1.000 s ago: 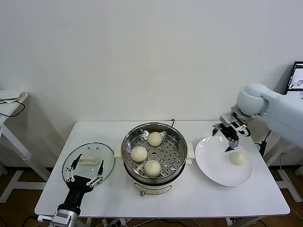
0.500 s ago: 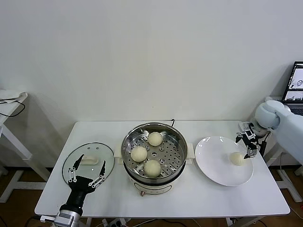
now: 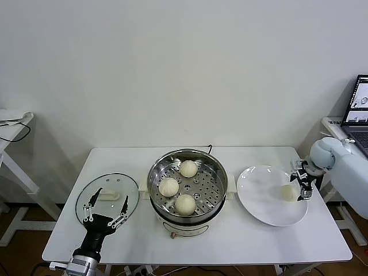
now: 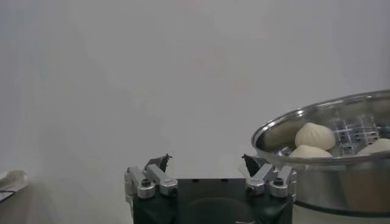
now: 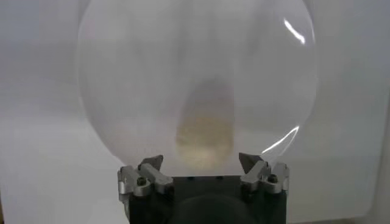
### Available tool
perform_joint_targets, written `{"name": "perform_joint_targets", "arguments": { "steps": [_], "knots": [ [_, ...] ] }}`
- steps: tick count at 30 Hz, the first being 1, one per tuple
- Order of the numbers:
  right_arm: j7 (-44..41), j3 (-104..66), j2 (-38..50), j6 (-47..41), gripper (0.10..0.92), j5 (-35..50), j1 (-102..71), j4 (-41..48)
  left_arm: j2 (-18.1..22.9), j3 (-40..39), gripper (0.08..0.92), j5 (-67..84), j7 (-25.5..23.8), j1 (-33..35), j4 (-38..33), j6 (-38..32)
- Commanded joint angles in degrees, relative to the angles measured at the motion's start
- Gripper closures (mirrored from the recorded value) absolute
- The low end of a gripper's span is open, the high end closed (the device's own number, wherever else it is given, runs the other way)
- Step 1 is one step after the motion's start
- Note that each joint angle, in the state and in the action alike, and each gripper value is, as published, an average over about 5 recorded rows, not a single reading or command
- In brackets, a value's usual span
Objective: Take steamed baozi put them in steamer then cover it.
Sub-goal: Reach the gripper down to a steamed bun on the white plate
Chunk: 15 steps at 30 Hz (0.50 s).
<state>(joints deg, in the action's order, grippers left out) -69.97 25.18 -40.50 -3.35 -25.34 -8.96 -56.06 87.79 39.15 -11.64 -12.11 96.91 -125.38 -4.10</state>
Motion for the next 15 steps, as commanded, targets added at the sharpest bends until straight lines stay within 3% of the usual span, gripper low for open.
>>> {"name": "perform_joint_targets", "arguments": {
  "steps": [1, 15],
  "knots": [
    [2.6, -3.3, -2.8, 0.6, 0.203, -2.4, -3.0, 4.1, 0.0, -0.1, 0.177, -0.1, 0.0, 0.0, 0.2, 0.0],
    [2.6, -3.9, -4.2, 1.3, 0.203, -3.9, -3.0, 4.4, -0.1, 0.1, 0.177, -0.1, 0.0, -0.3, 0.4, 0.0]
  ]
}}
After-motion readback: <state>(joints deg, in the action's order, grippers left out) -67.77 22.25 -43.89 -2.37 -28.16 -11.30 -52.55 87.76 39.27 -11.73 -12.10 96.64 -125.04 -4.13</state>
